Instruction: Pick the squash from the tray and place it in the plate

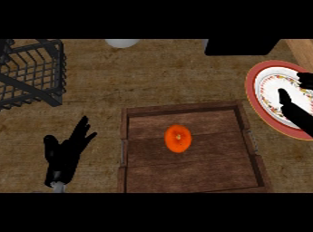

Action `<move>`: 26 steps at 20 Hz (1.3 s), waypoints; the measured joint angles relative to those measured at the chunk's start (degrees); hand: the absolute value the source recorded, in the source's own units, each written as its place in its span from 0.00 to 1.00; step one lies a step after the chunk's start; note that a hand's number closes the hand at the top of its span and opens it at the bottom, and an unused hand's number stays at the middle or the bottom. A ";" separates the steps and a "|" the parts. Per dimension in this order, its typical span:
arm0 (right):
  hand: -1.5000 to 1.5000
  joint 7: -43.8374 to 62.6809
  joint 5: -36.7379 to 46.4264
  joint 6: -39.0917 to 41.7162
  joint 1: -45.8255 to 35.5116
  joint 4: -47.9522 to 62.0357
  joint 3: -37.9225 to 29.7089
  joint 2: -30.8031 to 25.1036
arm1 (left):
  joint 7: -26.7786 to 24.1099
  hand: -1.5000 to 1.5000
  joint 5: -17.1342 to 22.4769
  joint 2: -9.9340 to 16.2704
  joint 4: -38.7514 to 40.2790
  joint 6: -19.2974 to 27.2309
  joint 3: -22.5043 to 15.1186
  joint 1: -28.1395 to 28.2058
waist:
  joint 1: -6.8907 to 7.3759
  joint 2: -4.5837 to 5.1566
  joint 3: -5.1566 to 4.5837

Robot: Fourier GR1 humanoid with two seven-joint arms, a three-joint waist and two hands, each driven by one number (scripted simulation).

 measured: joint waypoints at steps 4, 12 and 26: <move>0.00 -2.32 6.03 -7.82 5.24 -5.38 4.30 7.15 | 2.20 0.50 0.68 -0.01 -2.78 -0.70 0.16 1.10 | 0.29 -0.01 0.05; 0.00 10.47 17.30 -2.62 11.66 -15.46 10.87 3.36 | 4.93 0.50 -0.20 -1.14 -3.38 -1.12 1.14 -0.24 | 0.52 0.02 -0.04; 0.00 49.97 31.34 22.70 -3.00 -20.51 25.91 2.39 | 4.68 0.50 -1.23 -2.39 -1.67 -2.26 1.98 -1.25 | 1.31 0.17 -0.04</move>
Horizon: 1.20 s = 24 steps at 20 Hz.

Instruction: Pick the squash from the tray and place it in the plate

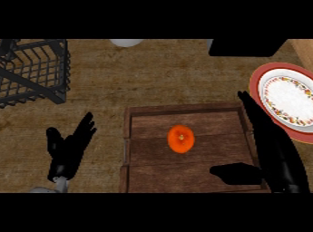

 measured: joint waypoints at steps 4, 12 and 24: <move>0.00 2.36 4.06 1.98 -4.04 5.85 2.09 5.78 | -0.04 0.50 -0.83 -0.77 -0.33 -0.34 0.22 0.54 | -0.08 0.01 0.06; 0.00 5.53 9.32 5.80 -5.49 11.43 5.20 15.60 | -0.20 0.50 -1.71 -1.49 -0.20 -1.50 1.74 1.11 | -0.34 0.00 0.10; 0.00 3.92 16.35 6.30 -6.44 22.92 5.25 24.98 | 2.93 0.50 -4.10 -3.08 -1.96 -3.06 3.82 0.67 | -0.39 0.00 0.11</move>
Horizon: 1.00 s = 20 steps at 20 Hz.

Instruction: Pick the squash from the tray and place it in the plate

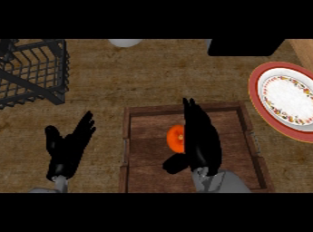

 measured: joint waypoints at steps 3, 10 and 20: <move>0.00 -0.15 1.56 0.49 0.31 1.77 -0.90 0.02 | 0.49 0.50 0.00 0.16 -0.63 -0.69 0.70 0.48 | -0.02 -0.01 0.00; 0.00 -0.12 1.96 -0.40 -1.02 6.88 -1.15 0.97 | 0.51 0.50 -1.47 -1.39 -0.29 -1.61 2.05 0.39 | 0.01 0.02 0.00; 1.00 -4.86 0.28 1.45 -2.07 14.65 -1.65 1.09 | -0.28 0.50 -3.20 -2.88 1.98 -2.82 3.79 -0.82 | 0.03 -0.02 0.00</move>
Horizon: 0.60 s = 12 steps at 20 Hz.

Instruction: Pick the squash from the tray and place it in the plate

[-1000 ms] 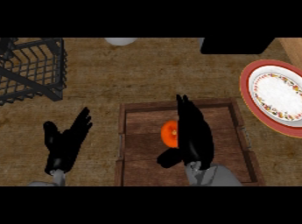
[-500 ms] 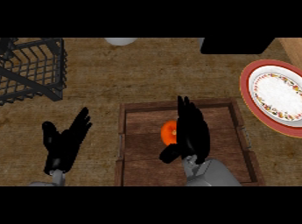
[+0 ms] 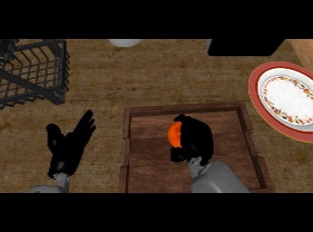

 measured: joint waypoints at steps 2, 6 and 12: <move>1.00 -0.80 0.56 0.17 -1.76 1.76 -0.37 -0.03 | 0.03 0.50 -0.07 -0.13 -0.59 -0.45 0.14 0.66 | 0.02 -0.08 -0.03; 1.00 -2.27 2.92 -1.06 -1.63 2.94 -0.07 -0.19 | -0.14 0.50 -0.88 -0.51 -1.39 -0.99 0.36 1.76 | -0.05 -0.22 -0.09; 1.00 -10.31 5.69 -2.40 4.88 -2.93 2.99 -4.55 | 0.23 0.50 -0.38 -0.01 -2.41 -1.82 1.94 2.53 | -0.56 -0.40 -0.03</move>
